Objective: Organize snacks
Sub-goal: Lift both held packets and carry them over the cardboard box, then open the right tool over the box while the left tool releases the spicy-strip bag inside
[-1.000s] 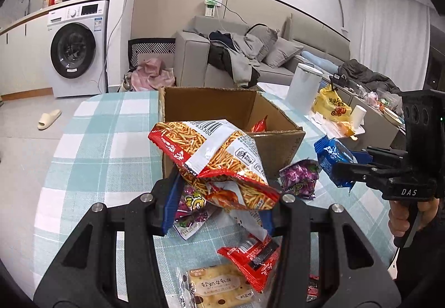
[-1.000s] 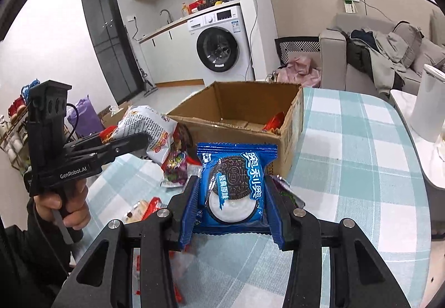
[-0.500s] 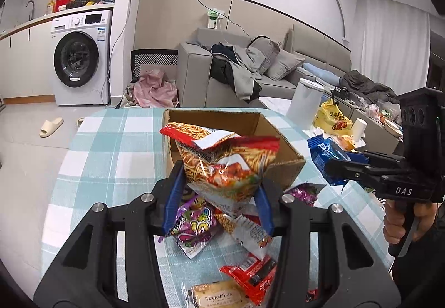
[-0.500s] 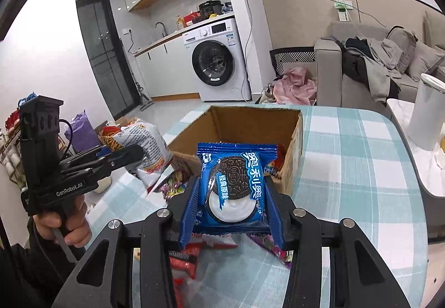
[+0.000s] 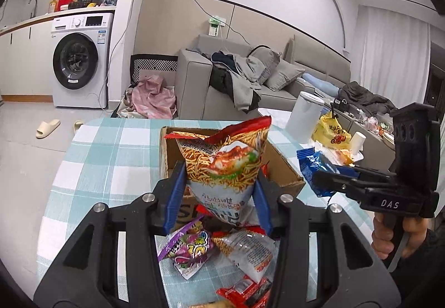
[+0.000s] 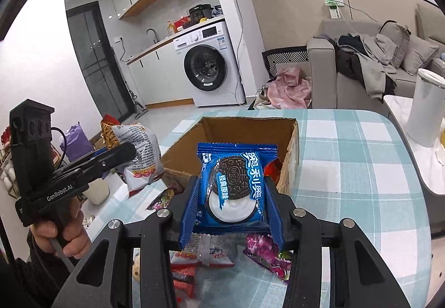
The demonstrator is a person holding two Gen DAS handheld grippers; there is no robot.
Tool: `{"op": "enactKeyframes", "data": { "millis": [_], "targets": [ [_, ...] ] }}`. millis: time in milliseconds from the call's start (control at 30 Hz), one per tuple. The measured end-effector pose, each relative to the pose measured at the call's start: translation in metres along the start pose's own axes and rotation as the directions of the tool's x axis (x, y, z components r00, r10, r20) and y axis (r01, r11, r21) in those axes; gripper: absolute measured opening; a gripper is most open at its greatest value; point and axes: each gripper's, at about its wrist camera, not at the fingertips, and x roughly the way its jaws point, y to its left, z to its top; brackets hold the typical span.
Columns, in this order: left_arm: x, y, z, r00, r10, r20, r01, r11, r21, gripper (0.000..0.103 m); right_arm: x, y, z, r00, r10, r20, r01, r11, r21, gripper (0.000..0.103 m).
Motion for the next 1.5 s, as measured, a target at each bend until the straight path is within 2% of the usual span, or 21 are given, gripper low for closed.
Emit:
{"op": "enactKeyframes", "data": {
  "millis": [367,667,1033,1500],
  "targets": [
    [0.022,0.006,0.020,1.000,0.009,0.028,-0.009,1.000,-0.008,0.042,0.024,-0.006,0.012,1.000,-0.008,-0.006,0.009,0.999,0.048,0.045],
    [0.058,0.017,0.031,0.999,0.035,0.008,-0.035,0.999,-0.018,0.042,0.053,-0.007,0.021,0.999,-0.015,-0.032,0.017,0.999,0.052,0.045],
    [0.097,0.014,0.023,0.997,0.063,-0.036,-0.062,0.998,0.029,0.042,0.081,-0.017,0.017,0.995,0.002,-0.096,0.005,0.997,0.076,0.045],
    [0.109,0.005,0.013,0.997,0.055,-0.061,-0.051,0.996,0.067,0.042,0.090,-0.031,0.020,0.991,0.045,-0.126,-0.039,0.998,0.055,0.046]
  ]
}}
